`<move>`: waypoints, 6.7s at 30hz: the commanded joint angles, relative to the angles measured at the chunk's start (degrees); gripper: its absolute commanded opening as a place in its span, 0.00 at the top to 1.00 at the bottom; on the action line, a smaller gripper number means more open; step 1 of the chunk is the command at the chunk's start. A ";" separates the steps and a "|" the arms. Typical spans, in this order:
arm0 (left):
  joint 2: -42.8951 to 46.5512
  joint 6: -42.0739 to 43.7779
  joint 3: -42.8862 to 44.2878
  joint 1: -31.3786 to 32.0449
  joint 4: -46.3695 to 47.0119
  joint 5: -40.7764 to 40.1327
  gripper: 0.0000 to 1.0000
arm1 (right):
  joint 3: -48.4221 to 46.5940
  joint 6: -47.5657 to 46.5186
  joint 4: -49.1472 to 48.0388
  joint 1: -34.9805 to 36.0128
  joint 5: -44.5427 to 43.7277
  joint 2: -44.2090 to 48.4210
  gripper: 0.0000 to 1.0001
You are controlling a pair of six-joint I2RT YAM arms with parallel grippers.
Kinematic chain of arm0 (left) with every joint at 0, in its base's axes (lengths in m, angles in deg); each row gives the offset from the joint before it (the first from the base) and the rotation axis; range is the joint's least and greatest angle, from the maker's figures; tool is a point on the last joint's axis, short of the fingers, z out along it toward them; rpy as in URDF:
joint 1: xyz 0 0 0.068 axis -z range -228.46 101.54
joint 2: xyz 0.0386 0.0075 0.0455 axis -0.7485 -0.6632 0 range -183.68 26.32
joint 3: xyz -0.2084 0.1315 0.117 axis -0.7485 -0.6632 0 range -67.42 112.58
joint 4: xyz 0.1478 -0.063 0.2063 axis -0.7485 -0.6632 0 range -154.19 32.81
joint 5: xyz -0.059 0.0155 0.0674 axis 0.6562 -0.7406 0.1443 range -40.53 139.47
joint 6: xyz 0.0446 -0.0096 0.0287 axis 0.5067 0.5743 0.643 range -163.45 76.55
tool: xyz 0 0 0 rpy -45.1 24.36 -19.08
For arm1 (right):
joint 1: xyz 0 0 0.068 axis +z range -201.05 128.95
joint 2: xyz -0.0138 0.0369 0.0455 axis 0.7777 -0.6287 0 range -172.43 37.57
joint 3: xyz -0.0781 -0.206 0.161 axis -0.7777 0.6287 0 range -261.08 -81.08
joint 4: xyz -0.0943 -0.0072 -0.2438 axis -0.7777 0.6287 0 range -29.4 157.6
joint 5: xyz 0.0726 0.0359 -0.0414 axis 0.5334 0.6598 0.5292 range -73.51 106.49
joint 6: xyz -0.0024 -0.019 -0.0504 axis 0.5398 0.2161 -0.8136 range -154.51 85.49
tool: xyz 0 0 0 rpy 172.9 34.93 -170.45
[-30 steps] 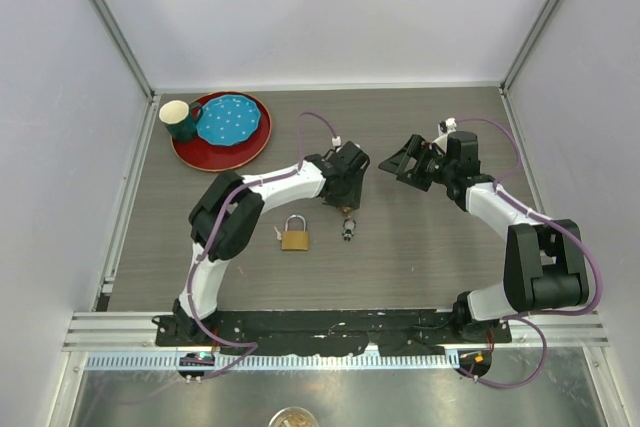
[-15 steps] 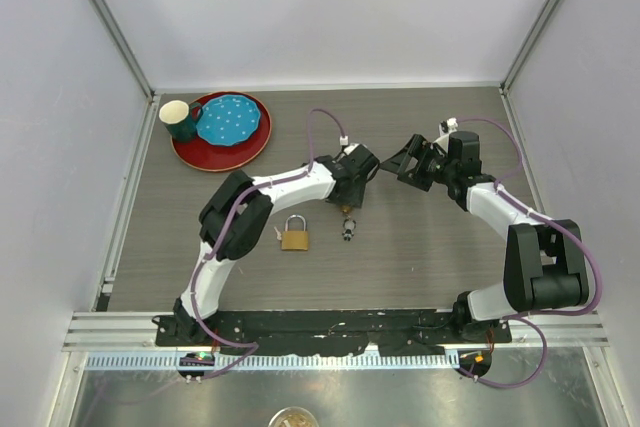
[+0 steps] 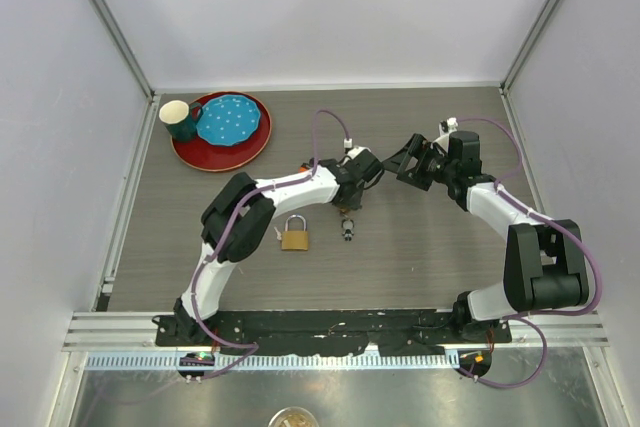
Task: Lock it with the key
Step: Pick up the lock from the center of the board, then lock the lock.
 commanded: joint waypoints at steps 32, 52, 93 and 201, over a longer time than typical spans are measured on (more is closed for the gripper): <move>42.02 18.72 -16.96 -4.95 5.66 21.31 1.00 | -0.20 14.57 -28.46 1.85 20.49 8.74 0.16; 47.65 16.79 -19.69 -4.95 11.37 33.10 1.00 | 0.50 14.04 -38.66 12.58 19.96 2.94 0.20; 53.46 9.32 -26.99 -11.63 24.47 36.52 0.12 | 1.12 22.31 -40.69 14.60 16.45 9.26 0.99; 52.22 -19.86 -42.10 -18.48 71.04 68.43 1.00 | -7.41 34.44 -62.14 17.15 24.10 4.52 0.96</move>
